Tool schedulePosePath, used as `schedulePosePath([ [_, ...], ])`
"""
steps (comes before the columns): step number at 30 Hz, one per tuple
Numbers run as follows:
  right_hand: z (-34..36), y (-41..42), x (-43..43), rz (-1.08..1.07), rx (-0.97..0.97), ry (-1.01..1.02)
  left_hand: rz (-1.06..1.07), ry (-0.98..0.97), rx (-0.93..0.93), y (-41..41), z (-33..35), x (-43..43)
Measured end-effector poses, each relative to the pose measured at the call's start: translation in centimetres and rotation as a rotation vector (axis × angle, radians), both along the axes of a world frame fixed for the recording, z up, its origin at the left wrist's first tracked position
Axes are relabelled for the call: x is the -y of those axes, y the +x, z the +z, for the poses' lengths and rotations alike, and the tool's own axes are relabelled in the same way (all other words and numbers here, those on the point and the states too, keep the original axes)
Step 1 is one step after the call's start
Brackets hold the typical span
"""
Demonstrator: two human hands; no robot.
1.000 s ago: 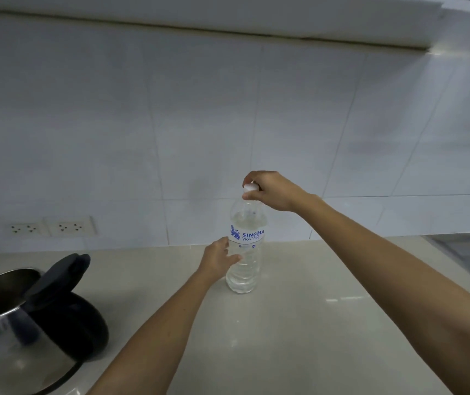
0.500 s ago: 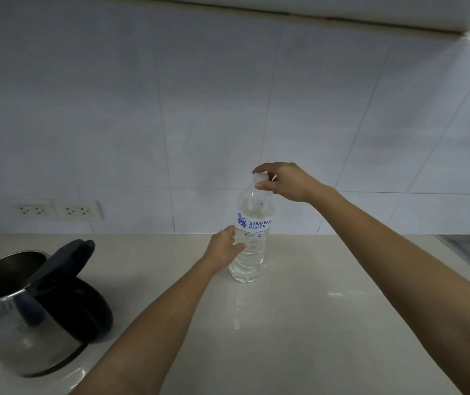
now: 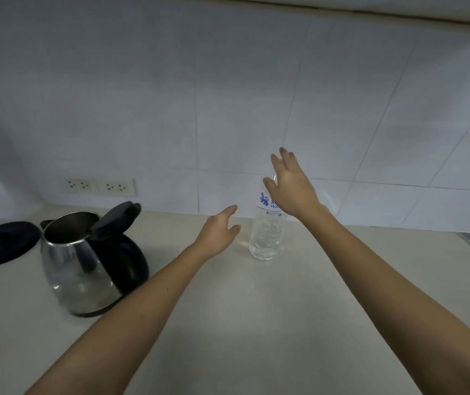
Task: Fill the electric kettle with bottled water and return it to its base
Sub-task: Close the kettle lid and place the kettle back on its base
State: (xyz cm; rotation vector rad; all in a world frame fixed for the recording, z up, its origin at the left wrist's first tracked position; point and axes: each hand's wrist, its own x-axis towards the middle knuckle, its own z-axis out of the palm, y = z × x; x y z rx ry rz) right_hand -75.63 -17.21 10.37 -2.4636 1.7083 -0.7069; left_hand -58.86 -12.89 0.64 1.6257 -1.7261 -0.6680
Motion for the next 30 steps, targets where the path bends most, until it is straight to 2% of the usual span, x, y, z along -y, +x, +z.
schedulePosePath([
  [3,-1.0,2.6,-1.8,0.062,0.060,-0.066,0.040,-0.111,0.002,2.2,1.5,-2.9],
  [9,-2.4,7.8,-3.8,0.176,0.269,-0.009,0.172,-0.288,-0.098,7.5,5.9,-8.4],
  [12,-3.4,10.4,-5.3,0.219,0.318,0.034,0.225,-0.357,-0.099,10.5,7.2,-10.8],
  [16,-4.7,13.6,-7.7,0.263,0.350,0.066,0.302,-0.477,-0.197,13.7,7.9,-13.5],
  [20,-5.4,17.2,-10.9,0.277,0.429,0.079,0.427,-0.405,-0.191,18.1,7.1,-15.2],
  [23,-5.8,19.6,-13.4,0.262,0.507,0.082,0.490,-0.318,-0.110,21.7,5.3,-16.3],
  [26,-6.2,21.8,-15.5,0.219,0.562,0.100,0.480,-0.220,-0.048,24.6,3.7,-17.1],
  [30,-6.6,24.1,-17.5,0.128,0.551,0.094,0.345,-0.136,0.037,27.5,1.8,-17.4],
])
